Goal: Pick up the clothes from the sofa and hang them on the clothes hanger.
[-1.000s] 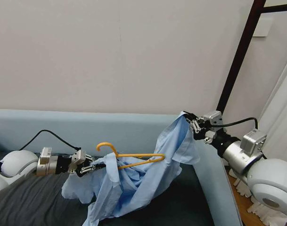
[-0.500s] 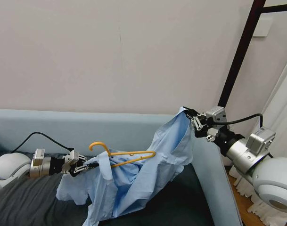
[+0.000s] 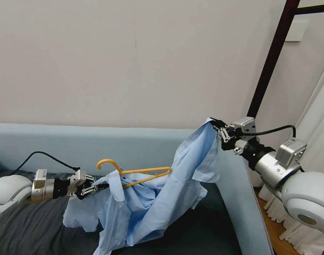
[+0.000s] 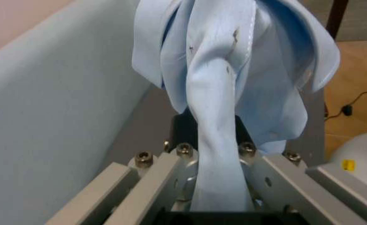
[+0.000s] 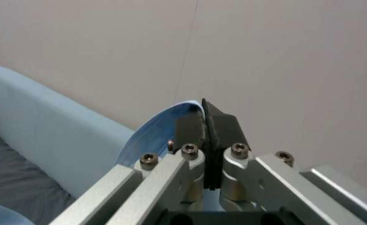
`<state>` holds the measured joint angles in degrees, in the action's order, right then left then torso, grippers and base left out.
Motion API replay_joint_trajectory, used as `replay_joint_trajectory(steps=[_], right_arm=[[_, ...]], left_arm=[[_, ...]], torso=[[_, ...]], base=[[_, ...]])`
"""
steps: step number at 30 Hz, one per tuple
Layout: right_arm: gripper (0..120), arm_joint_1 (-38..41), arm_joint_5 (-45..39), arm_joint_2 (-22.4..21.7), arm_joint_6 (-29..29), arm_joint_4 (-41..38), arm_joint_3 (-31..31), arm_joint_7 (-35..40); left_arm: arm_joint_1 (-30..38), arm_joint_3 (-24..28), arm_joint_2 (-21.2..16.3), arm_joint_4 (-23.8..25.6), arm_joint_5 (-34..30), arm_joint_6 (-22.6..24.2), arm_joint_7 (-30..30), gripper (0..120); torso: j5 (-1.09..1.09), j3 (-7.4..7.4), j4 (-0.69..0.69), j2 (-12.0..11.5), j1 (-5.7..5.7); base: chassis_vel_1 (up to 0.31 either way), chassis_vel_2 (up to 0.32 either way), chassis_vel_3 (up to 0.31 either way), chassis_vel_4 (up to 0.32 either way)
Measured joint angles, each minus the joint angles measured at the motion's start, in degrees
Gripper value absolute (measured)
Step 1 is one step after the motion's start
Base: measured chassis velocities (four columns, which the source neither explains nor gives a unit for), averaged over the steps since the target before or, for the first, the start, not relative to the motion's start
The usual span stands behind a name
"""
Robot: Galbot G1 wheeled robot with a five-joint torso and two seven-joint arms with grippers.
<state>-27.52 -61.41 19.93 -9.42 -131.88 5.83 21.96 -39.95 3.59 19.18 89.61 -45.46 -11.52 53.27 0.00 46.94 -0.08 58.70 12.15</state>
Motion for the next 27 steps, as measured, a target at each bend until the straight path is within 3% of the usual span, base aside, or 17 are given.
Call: replay_joint_trajectory(steps=[7,15,21,27], right_arm=[[0,1.57,-1.07,-0.35,-0.2,1.66,0.58,-0.58],[0,3.39,-1.68,1.05,-0.33,4.78,1.58,-0.86],[0,4.94,-2.81,1.85,-1.1,3.25,2.29,-0.63],[0,4.67,-4.57,0.55,-1.49,-1.73,1.83,0.06]], left_arm=[[1.58,3.5,2.33,0.03,1.85,-0.21,0.93,1],[1.76,3.95,3.21,-0.23,1.66,-0.62,1.95,1],[2.81,7.29,4.52,-0.75,3.68,-0.85,2.02,1],[5.89,11.05,8.45,-4.4,5.58,-0.61,-0.11,1]], torso=[[0.0,0.0,-0.01,0.0,0.0],[0.01,0.0,0.0,0.0,0.0],[-0.01,0.0,0.01,0.0,0.0],[-0.01,0.0,-0.01,0.0,0.0]], base=[[0.0,0.0,0.0,0.0],[0.0,0.0,0.0,0.0],[0.0,0.0,0.0,0.0],[0.0,0.0,0.0,0.0]])
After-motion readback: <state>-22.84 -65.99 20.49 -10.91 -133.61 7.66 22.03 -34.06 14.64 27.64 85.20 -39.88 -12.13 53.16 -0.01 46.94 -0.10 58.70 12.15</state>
